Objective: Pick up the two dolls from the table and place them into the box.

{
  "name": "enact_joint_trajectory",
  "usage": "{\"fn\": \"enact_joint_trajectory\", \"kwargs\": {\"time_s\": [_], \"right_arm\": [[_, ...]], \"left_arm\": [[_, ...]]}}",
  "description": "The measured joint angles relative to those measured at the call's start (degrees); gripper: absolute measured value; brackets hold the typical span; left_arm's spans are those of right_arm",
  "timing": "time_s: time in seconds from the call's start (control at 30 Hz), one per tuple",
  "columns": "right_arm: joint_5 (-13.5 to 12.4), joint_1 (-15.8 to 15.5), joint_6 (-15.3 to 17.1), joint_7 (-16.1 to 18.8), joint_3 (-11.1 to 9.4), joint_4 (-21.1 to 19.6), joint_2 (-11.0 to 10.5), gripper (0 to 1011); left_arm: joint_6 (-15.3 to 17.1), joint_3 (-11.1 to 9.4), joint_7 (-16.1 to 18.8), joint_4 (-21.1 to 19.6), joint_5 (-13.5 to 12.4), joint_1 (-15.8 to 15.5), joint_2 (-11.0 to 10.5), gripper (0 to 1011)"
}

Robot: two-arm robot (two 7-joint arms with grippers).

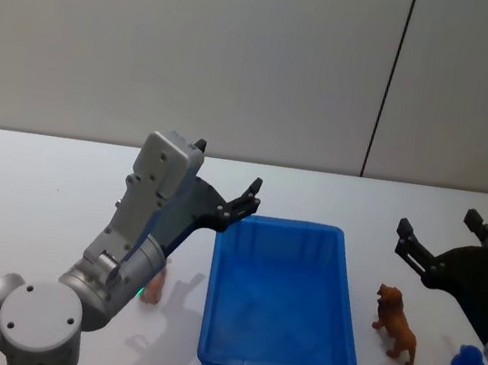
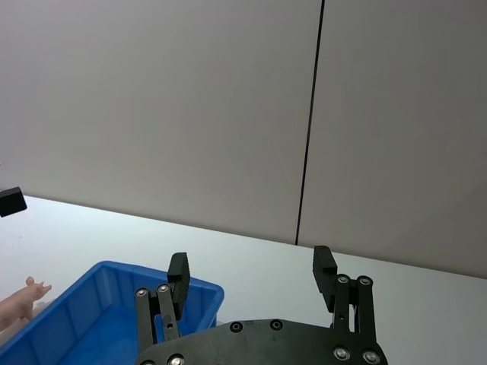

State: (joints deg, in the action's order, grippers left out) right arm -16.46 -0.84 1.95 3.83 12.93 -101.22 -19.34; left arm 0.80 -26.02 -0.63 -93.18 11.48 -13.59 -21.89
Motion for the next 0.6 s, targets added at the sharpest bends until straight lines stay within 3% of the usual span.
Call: {"fn": "enact_joint_trajectory", "kwargs": {"time_s": [0.23, 0.6], "right_arm": [[-0.01, -0.08, 0.53, -0.06, -0.27, 0.01, -0.27, 1001], [-0.54, -1.83, 5.53, -3.5, -1.77, -0.91, -2.0, 1001]], "left_arm": [[0.0, 0.0, 0.0, 0.0, 0.0, 0.0, 0.0, 1001], [0.0, 0.0, 0.0, 0.0, 0.0, 0.0, 0.0, 1001]]}}
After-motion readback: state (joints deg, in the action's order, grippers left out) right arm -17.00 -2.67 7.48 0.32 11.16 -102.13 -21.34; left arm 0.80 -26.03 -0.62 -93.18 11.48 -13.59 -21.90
